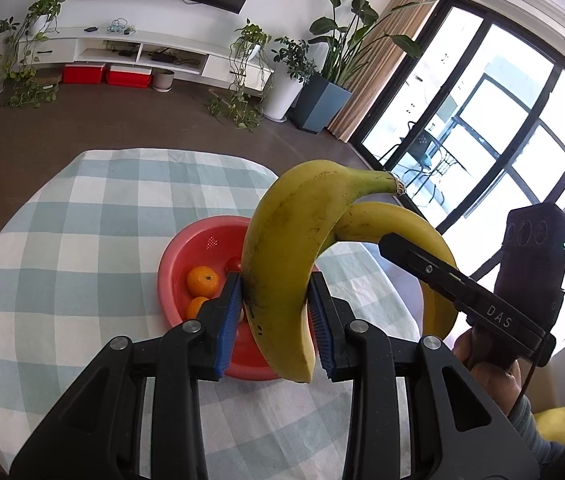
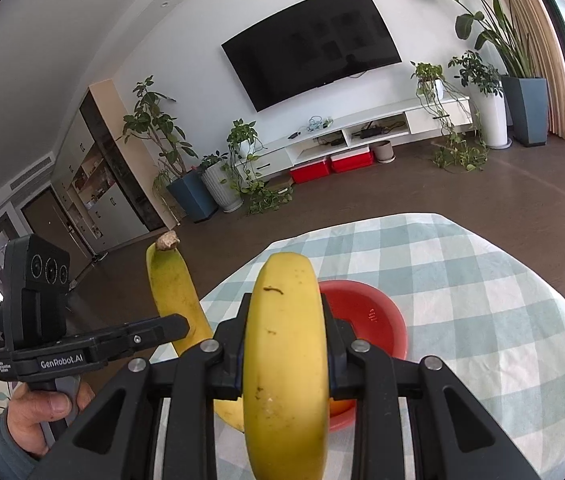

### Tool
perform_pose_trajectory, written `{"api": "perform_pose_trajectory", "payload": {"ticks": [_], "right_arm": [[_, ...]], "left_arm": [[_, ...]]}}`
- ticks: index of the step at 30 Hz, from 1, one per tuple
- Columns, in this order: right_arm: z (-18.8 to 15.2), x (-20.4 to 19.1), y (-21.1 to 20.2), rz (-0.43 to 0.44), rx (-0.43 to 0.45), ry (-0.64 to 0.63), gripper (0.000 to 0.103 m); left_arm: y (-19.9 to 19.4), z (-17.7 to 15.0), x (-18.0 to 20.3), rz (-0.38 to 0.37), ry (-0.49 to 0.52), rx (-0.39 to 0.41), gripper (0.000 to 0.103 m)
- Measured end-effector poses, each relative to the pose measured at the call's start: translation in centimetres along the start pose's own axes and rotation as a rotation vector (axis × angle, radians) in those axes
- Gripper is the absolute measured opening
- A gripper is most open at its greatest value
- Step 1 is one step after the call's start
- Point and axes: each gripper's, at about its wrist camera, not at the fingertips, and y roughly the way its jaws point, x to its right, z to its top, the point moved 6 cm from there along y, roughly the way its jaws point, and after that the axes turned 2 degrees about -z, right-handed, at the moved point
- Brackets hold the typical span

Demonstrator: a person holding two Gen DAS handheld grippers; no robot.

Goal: Organize fruits
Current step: 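Lower both bananas into the red bowl and open both tools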

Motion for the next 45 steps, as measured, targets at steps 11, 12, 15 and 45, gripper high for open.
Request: {"api": "perform_pose_trajectory", "payload": {"ticks": [11, 12, 15, 45], "right_arm": [[-0.9, 2.1, 6.8, 0.054, -0.076, 0.135, 0.03], [-1.1, 2.3, 7.2, 0.057, -0.082, 0.146, 0.03], [-1.7, 3.0, 8.2, 0.066, -0.099, 0.18, 0.03], [-5.1, 5.3, 9.7, -0.11, -0.205, 0.093, 0.037]], "left_arm": [[7.2, 0.3, -4.7, -0.046, -0.103, -0.117, 0.031], [7.7, 0.3, -5.0, -0.044, -0.109, -0.125, 0.031], [8.8, 0.2, -5.7, -0.033, -0.122, -0.143, 0.031], [10.6, -1.2, -5.2, 0.089, -0.039, -0.13, 0.032]]}}
